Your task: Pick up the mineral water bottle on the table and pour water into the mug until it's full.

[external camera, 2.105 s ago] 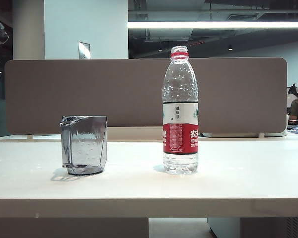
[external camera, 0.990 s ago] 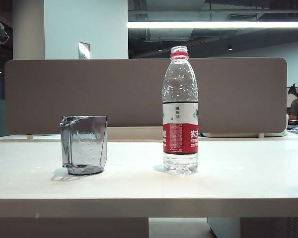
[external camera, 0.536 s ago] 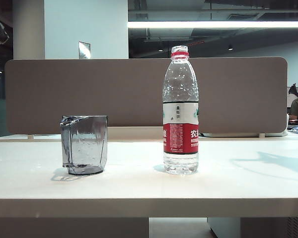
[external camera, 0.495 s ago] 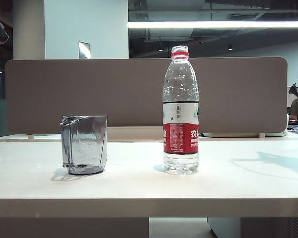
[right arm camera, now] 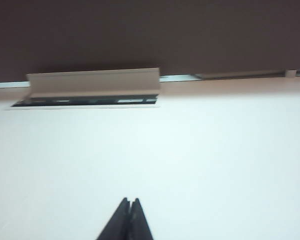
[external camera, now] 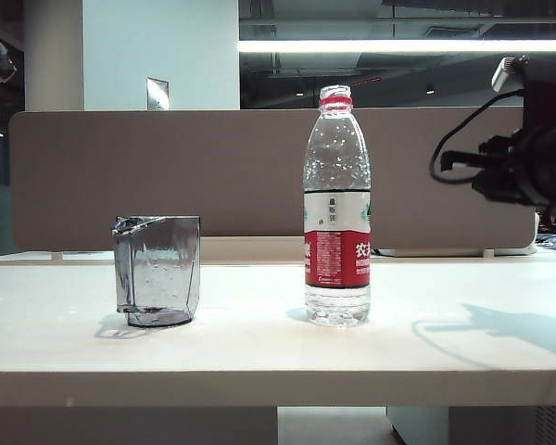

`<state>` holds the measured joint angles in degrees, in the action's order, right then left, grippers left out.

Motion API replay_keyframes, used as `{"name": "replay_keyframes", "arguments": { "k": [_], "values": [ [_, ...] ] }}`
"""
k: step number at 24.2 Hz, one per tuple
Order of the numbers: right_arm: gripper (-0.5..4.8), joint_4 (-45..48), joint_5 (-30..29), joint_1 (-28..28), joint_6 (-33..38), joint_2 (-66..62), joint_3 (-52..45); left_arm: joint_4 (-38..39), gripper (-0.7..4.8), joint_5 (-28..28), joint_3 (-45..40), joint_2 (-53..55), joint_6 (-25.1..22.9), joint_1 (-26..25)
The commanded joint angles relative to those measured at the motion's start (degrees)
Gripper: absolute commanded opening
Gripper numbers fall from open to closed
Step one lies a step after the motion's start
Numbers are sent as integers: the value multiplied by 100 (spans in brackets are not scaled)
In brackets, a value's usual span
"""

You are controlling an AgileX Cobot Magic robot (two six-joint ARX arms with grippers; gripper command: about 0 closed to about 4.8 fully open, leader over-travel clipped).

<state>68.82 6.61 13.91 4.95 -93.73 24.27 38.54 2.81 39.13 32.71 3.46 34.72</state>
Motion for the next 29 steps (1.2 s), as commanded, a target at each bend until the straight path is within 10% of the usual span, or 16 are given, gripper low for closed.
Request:
{"name": "replay_keyframes", "arguments": {
  "k": [1, 11, 18, 22, 29],
  "values": [
    [-6, 857, 549, 481, 77, 11, -483, -46, -5, -4, 15, 0, -2, -2],
    [5, 1119, 1040, 1897, 131, -173, -883, -46, -5, -20, 15, 0, -2, -2],
    [194, 1189, 1029, 2374, 127, -841, -680, -46, -5, -20, 15, 0, -2, 0],
    [423, 1193, 970, 2391, 129, -975, -568, -46, -5, -20, 15, 0, -2, 0],
    [442, 1145, 739, 2391, 131, -988, -286, -48, -5, -20, 15, 0, -2, 0]
  ]
}}
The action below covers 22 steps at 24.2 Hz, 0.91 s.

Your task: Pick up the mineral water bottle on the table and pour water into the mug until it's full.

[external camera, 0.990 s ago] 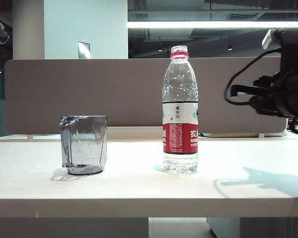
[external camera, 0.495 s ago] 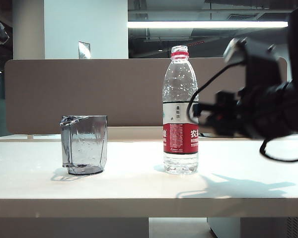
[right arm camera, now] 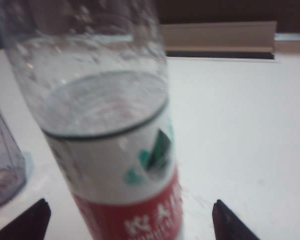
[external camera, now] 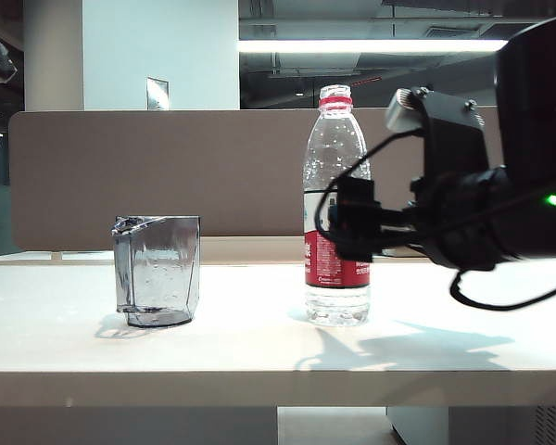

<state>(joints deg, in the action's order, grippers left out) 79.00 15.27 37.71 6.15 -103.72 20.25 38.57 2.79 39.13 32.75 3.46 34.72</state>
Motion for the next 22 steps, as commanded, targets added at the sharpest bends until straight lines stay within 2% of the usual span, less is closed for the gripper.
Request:
{"name": "replay_keyframes", "arguments": {
  "k": [1, 4, 6, 15, 20, 21, 22],
  "values": [
    [442, 85, -127, 13, 11, 9, 162, -50, -5, -15, 15, -4, -2, 0],
    [446, -9, -125, 7, 11, -122, 393, -48, -5, -17, 15, -4, -2, 0],
    [479, -7, -129, 9, 13, -343, 612, -48, -5, -17, 15, -4, -2, 0],
    [479, 46, -122, 4, 11, -953, 1250, -50, -5, -17, 15, -4, -2, 0],
    [479, -221, -81, -15, 9, -1008, 1482, -48, -5, -17, 15, -4, -2, 0],
    [472, -275, -79, -22, 9, -1008, 1512, -50, -5, -17, 15, -4, -2, 0],
    [443, -358, -81, -31, 7, -1008, 1550, -48, -5, -17, 15, -4, -2, 0]
  ]
}}
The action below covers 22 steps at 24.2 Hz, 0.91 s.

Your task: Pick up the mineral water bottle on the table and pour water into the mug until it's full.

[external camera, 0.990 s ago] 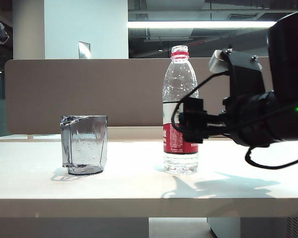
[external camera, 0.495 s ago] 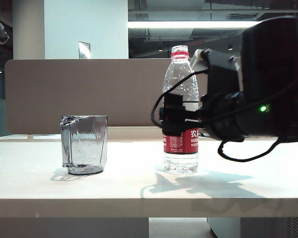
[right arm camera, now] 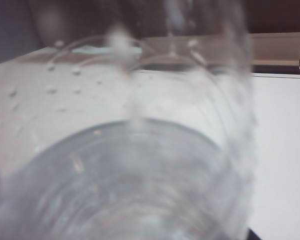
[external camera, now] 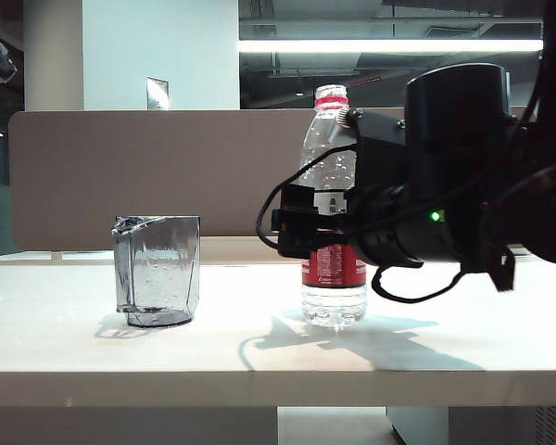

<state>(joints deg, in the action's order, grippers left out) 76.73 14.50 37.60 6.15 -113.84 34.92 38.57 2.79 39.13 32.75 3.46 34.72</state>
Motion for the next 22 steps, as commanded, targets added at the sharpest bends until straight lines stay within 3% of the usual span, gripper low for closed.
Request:
{"name": "replay_keyframes", "arguments": {
  "k": [1, 7, 9, 11, 17, 22],
  "values": [
    [413, -177, -2, -24, 4, 4, 107, -48, -5, -17, 15, -4, -2, 0],
    [277, -352, -13, -136, -17, 4, 140, -50, -5, -17, 15, -4, -2, 0],
    [199, -385, -79, -199, -92, 4, 140, -50, -5, -17, 15, -4, -2, 0],
    [166, -417, -162, -212, -350, 7, 140, -48, -5, -17, 15, -4, -2, 0],
    [156, -750, -396, -216, -1624, 153, 149, -50, -5, -17, 15, -4, -2, 0],
    [157, -2135, -297, -221, -2933, 892, 391, -50, -5, -17, 15, -4, -2, 0]
  ]
}}
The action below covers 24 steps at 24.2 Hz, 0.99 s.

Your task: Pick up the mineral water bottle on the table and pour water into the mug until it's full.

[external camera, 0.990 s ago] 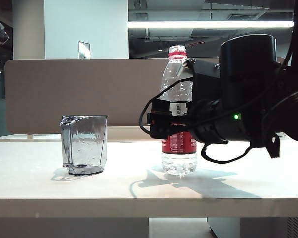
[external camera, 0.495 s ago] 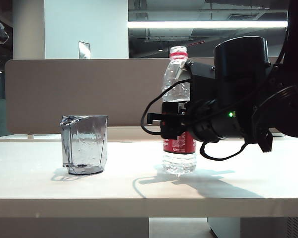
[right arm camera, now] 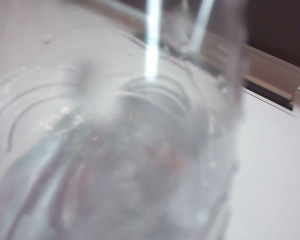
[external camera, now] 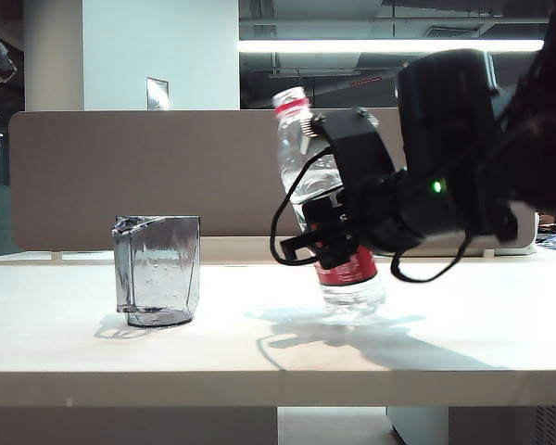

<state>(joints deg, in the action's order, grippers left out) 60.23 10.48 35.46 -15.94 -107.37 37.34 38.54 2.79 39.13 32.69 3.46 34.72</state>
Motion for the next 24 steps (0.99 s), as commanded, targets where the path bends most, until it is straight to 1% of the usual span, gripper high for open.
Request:
{"name": "replay_keyframes", "arguments": {
  "k": [1, 7, 11, 13, 18, 22, 24],
  "values": [
    [157, -651, 155, -7, -901, 323, 232, -48, -5, -17, 15, 2, -2, 0],
    [157, -1349, 190, -2, -1738, 549, 728, -46, -5, -17, 15, 2, -2, 0],
    [157, -1692, 518, 76, -2223, 549, 1176, -46, -5, -17, 15, 2, -2, 0],
    [157, -2092, 597, 170, -2542, 546, 1582, -48, -5, -17, 15, 2, -2, 0],
    [157, -2505, 614, 192, -2736, 546, 1947, -46, -5, -17, 15, 2, -2, 0],
    [157, -2743, 647, 190, -3287, 538, 2162, -48, -5, -17, 15, 2, -2, 0],
    [157, -2747, 647, 184, -3410, 535, 2190, -48, -5, -15, 15, 2, -2, 0]
  ]
}}
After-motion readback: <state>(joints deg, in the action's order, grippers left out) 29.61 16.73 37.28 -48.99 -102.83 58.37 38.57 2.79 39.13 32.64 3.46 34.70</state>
